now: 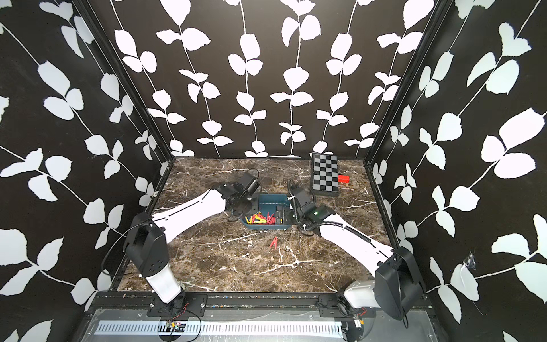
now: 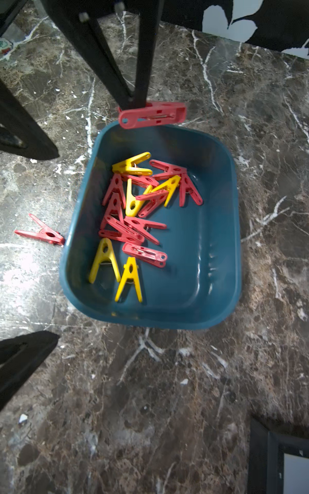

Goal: Take the clothespins out of the storage box
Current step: Pick up the clothespin from the storage box, then place the clothespin at the center of the board.

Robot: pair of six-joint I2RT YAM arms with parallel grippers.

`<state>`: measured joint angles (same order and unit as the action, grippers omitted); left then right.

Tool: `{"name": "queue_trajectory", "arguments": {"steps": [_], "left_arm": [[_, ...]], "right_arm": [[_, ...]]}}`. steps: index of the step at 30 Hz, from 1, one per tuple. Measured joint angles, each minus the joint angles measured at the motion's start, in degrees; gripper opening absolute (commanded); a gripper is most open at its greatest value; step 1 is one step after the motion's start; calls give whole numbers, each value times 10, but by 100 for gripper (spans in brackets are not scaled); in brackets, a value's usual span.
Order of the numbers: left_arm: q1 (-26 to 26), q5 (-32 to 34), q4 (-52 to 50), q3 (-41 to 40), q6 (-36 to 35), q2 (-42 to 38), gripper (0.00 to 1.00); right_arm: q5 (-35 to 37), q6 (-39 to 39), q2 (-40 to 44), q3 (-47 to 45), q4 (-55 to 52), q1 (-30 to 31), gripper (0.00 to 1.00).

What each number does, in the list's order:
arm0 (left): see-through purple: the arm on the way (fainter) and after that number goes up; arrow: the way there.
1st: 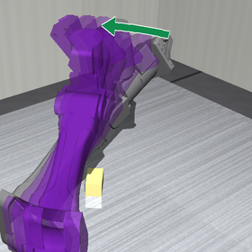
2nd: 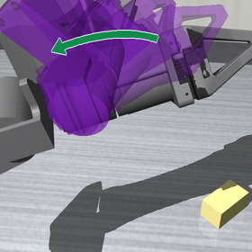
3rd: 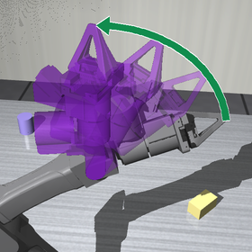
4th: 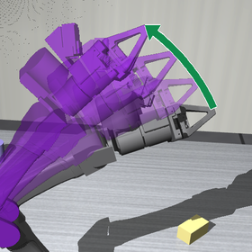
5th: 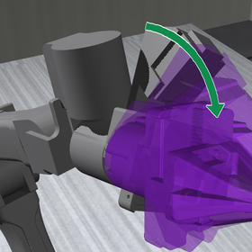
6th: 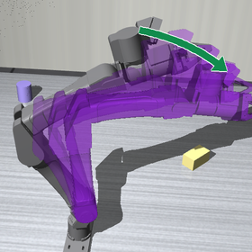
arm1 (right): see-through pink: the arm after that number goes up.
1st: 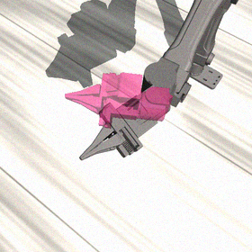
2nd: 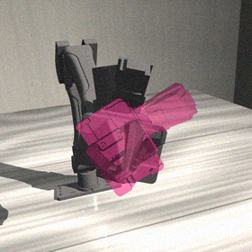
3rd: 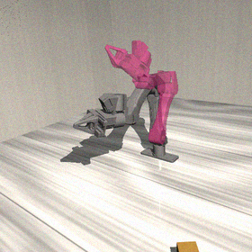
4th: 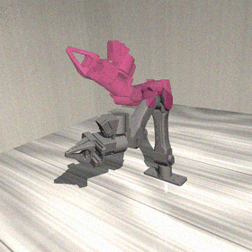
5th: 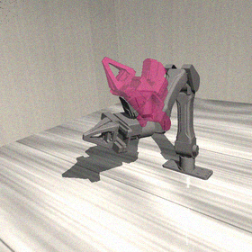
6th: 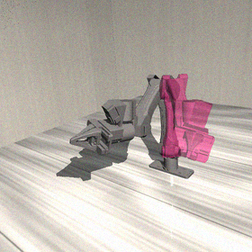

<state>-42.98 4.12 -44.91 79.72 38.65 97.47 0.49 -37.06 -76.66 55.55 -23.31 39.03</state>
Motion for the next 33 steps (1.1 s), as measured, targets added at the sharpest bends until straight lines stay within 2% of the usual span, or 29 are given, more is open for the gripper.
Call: {"name": "queue_trajectory", "arguments": {"steps": [9, 17, 24, 33], "left_arm": [[-19, -29, 0, -120, -40, -90, 0], [-76, -30, 27, -188, -16, -128, 0], [-124, -25, 64, -203, 19, -91, 0], [-136, -17, 102, -193, 39, 7, 0]], "right_arm": [[52, -45, 17, -25, -2, 63, 99], [63, -45, 37, -36, -5, 71, 99], [62, -32, 74, -61, -19, 71, 99], [64, -30, 125, -94, -40, 71, 99]]}}
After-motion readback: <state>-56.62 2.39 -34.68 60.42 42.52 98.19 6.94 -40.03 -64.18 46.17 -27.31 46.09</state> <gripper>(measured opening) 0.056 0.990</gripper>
